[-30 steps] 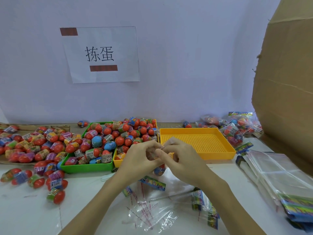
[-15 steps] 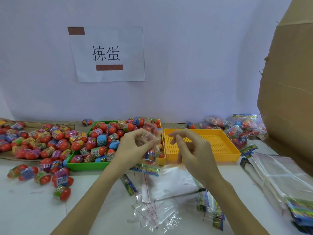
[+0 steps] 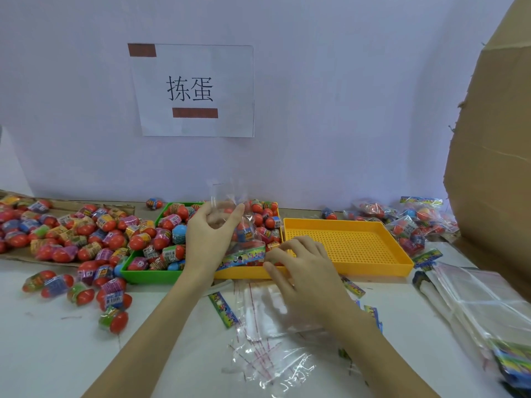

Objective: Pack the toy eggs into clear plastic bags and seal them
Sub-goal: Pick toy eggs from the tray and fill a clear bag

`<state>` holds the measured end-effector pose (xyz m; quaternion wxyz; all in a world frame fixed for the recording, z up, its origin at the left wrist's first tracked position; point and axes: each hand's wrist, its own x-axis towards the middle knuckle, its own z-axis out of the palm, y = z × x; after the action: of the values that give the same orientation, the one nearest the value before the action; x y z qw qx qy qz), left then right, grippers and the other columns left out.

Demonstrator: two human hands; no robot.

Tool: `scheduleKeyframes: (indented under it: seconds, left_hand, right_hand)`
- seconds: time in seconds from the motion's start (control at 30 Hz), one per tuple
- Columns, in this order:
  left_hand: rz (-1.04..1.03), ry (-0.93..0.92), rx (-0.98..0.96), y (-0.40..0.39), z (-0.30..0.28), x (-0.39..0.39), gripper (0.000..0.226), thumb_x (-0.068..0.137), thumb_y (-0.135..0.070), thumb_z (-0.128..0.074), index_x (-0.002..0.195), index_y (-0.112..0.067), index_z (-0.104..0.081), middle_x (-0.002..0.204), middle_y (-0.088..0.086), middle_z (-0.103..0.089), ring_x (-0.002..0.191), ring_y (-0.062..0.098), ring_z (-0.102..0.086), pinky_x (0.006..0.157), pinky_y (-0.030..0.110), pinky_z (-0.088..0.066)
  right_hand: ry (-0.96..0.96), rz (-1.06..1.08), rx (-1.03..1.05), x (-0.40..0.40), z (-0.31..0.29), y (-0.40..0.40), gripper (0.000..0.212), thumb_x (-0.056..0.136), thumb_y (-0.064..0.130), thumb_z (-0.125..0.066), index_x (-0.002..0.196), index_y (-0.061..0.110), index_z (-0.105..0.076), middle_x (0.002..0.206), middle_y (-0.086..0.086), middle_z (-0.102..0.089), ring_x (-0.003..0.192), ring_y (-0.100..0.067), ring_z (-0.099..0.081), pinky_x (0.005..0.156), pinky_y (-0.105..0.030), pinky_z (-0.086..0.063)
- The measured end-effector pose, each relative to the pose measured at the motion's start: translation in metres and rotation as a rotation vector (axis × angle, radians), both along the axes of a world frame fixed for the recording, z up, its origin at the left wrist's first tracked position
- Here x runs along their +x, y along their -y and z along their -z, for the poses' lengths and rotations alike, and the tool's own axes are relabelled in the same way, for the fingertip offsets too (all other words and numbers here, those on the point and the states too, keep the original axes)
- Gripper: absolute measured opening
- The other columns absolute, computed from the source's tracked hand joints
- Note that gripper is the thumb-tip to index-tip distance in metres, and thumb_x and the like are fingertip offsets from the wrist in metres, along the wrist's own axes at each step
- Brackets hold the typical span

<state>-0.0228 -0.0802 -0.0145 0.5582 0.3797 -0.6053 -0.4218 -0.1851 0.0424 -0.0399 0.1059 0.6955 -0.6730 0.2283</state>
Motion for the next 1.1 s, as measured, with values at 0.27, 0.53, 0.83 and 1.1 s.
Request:
scheduleKeyframes:
  seconds: [0.27,0.53,0.83,1.1]
  left_hand:
    - [0.012,0.071,-0.066,-0.005,-0.001,-0.001,0.027,0.091,-0.048,-0.078,0.110,-0.030,-0.071,0.089,-0.010,-0.081,0.088,0.003,-0.076,0.085,0.041,-0.064]
    - [0.000,0.045,-0.038,-0.005,-0.004,0.001,0.023,0.092,-0.048,-0.078,0.108,-0.033,-0.072,0.094,-0.008,-0.081,0.091,0.007,-0.076,0.089,0.050,-0.064]
    - [0.290,0.192,-0.032,-0.015,-0.003,-0.006,0.033,0.089,-0.049,-0.076,0.114,-0.027,-0.069,0.092,-0.003,-0.081,0.087,0.015,-0.078,0.067,0.033,-0.065]
    - [0.530,0.423,-0.212,-0.035,0.011,-0.023,0.036,0.088,-0.050,-0.080,0.117,-0.034,-0.066,0.089,-0.003,-0.078,0.075,0.024,-0.072,0.072,0.037,-0.063]
  right_hand:
    - [-0.063,0.007,0.069,0.003,-0.001,0.001,0.060,0.106,0.058,-0.016,0.120,0.037,-0.070,0.120,0.015,-0.069,0.125,-0.016,-0.050,0.111,-0.035,-0.031]
    - [0.338,-0.044,-0.136,-0.007,-0.001,0.006,0.011,0.100,0.032,-0.069,0.110,0.029,-0.074,0.109,0.009,-0.066,0.106,-0.010,-0.057,0.100,-0.036,-0.047]
    - [0.747,0.027,-0.433,-0.019,-0.019,0.004,0.026,0.099,0.014,-0.073,0.121,0.021,-0.062,0.106,0.009,-0.071,0.092,-0.006,-0.070,0.074,-0.027,-0.061]
    - [0.843,-0.107,-0.559,-0.015,-0.034,-0.014,0.029,0.103,0.017,-0.066,0.132,0.022,-0.067,0.117,0.000,-0.062,0.099,-0.019,-0.068,0.076,-0.027,-0.058]
